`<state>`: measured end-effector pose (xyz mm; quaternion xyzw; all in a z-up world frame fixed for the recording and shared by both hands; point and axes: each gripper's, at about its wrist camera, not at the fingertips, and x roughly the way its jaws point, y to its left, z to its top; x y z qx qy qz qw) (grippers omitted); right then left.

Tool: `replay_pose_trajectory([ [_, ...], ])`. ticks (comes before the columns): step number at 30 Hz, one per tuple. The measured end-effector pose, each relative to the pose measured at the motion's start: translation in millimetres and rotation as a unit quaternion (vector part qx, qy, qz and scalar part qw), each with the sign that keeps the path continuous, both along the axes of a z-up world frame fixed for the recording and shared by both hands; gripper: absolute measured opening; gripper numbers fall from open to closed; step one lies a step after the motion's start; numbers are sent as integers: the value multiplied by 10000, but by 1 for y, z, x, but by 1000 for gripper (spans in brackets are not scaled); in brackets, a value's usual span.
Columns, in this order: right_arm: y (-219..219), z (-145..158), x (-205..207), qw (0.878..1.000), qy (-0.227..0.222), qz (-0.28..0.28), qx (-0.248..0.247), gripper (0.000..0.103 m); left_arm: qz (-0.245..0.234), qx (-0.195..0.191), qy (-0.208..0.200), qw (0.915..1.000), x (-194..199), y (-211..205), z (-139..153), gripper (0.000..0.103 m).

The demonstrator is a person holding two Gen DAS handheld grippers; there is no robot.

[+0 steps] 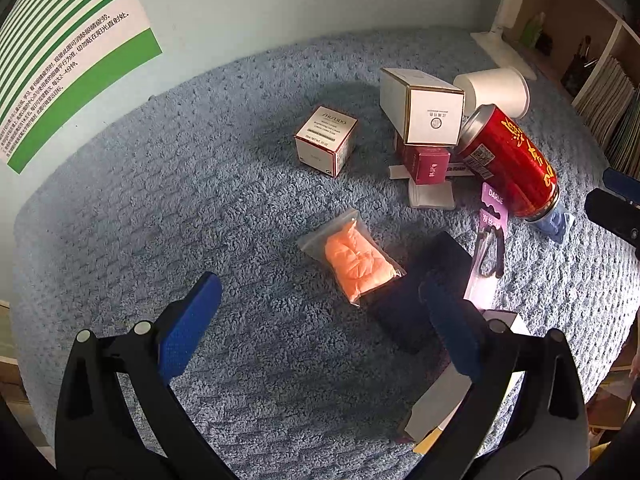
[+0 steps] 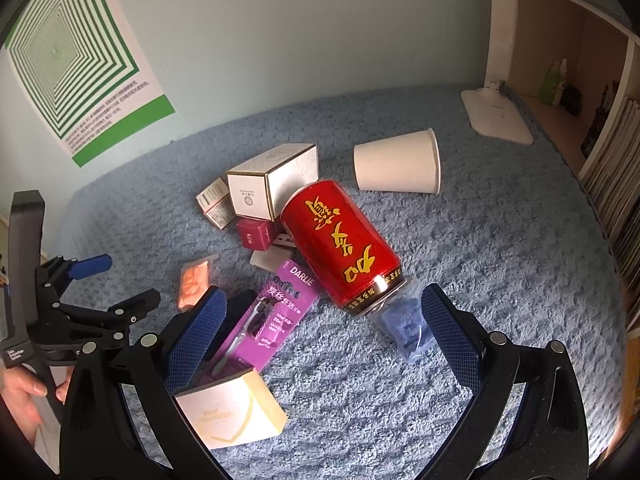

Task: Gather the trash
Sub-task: 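Approach the orange zip bag with the left tool while the right tool approaches the red can, then grasp the orange zip bag with the left tool while the right tool grasps the red can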

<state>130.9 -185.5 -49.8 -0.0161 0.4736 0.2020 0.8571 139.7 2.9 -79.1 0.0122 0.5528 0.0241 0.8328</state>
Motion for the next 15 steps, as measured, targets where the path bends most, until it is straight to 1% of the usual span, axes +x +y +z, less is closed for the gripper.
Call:
replay_pose_trajectory([
  [2, 2, -5, 7, 10000, 63, 42, -21, 97, -1, -11, 80, 10000, 6, -1, -6, 96],
  [6, 8, -16, 20, 9998, 147, 104, -105, 97, 37, -189, 288, 9994, 16, 1, -19, 96],
  [10, 14, -26, 33, 9995, 200, 145, -202, 96, 159, -141, 472, 9987, 24, 1, -33, 96],
  [12, 16, -30, 39, 9994, 204, 145, -257, 96, 239, -176, 544, 9981, 27, 1, -37, 96],
  [13, 18, -33, 42, 9992, 220, 167, -292, 96, 275, -248, 592, 9976, 29, 3, -40, 95],
  [15, 22, -37, 48, 9988, 215, 209, -394, 96, 352, -364, 689, 9963, 32, 4, -46, 89],
])
